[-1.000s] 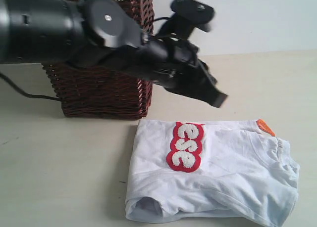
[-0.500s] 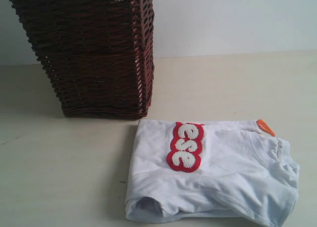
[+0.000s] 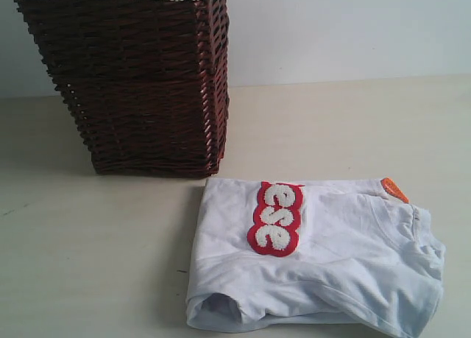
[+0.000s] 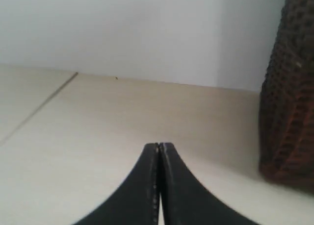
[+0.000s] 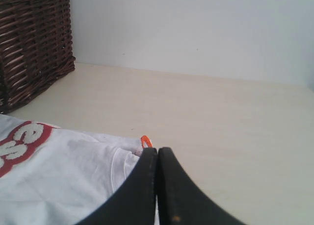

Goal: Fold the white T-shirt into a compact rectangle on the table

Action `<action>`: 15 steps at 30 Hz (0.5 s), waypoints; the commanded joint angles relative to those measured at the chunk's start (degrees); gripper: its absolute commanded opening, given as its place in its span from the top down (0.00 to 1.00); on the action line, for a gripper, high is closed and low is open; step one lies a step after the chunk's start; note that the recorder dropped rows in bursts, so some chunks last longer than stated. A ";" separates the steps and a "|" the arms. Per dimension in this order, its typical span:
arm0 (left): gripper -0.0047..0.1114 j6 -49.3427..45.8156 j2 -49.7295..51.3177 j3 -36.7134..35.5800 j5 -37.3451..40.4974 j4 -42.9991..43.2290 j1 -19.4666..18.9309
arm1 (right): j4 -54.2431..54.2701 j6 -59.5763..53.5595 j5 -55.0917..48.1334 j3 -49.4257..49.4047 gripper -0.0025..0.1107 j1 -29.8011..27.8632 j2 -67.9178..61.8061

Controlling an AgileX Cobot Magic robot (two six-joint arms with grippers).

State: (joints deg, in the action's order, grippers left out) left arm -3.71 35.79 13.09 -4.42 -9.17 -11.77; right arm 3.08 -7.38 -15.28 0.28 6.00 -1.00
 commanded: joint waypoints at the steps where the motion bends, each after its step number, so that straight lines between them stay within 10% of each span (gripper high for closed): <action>1: 0.96 48.85 -1.64 -0.41 1.38 26.06 -0.26 | -0.12 0.05 0.34 -0.28 0.98 -0.03 0.20; 15: 0.96 24.13 -8.18 -7.96 -26.78 23.76 5.70 | -0.12 0.05 0.34 -0.28 0.98 -0.03 0.20</action>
State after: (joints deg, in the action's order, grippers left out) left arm 23.40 28.77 6.56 -23.56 12.64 -8.18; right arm 3.08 -7.38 -15.28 0.28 6.00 -1.00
